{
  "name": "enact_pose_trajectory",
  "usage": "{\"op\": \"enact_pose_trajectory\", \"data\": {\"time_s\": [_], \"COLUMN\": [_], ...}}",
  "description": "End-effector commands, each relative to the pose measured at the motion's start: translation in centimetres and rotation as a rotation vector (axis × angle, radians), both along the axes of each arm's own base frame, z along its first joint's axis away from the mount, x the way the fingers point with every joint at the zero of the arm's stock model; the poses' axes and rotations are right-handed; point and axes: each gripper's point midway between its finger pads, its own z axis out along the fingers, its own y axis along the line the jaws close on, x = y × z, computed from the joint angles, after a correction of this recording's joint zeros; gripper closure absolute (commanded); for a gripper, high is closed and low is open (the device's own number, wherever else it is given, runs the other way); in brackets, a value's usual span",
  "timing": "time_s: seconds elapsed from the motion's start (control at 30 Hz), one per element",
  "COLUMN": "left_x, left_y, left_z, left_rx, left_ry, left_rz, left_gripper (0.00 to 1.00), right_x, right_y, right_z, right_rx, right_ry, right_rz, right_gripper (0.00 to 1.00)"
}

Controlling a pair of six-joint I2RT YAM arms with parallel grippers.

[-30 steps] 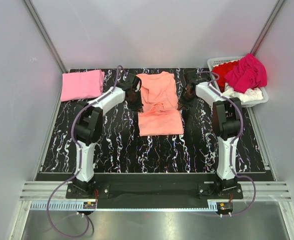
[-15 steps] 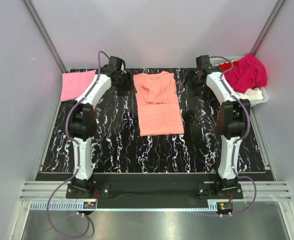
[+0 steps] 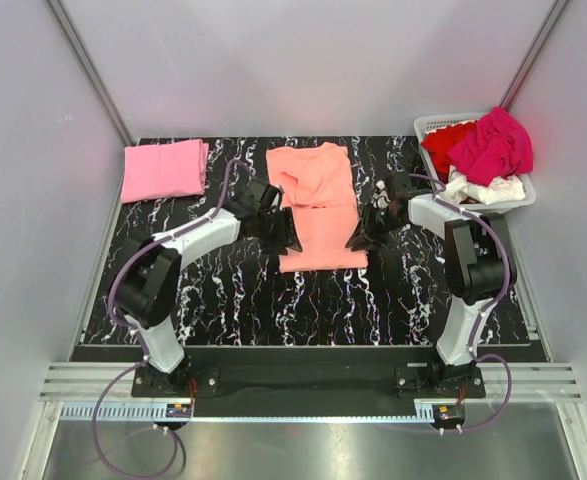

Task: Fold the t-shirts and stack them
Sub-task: Fold the tshirt

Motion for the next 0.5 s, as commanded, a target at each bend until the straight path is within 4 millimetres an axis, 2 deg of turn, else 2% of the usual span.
{"op": "enact_pose_trajectory", "data": {"time_s": [0.0,0.17,0.27,0.37,0.47], "left_x": [1.1,-0.5,-1.5,-2.1,-2.1], "left_y": [-1.9,-0.3,1.1,2.6,3.6], "left_z": [-0.4,-4.7,-7.2,-9.3,-9.8], "left_rx": [-0.11,-0.041,0.026,0.106,0.176], "left_ry": [-0.033,0.03,0.049,0.061,0.061], "left_rz": [0.026,0.04,0.039,0.033,0.028], "left_gripper": [0.5,0.51,0.53,0.54,0.55], "right_x": [0.6,-0.9,-1.3,-1.7,-1.9], "right_y": [0.8,-1.6,-2.9,-3.3,-4.4], "right_z": [-0.5,-4.5,-5.2,-5.1,-5.1], "right_rx": [0.059,-0.051,-0.075,-0.096,-0.164], "right_ry": [-0.056,0.026,0.036,0.034,0.043], "right_rz": [0.057,0.001,-0.053,-0.066,-0.088], "right_gripper": [0.7,0.78,0.82,0.83,0.82]}}
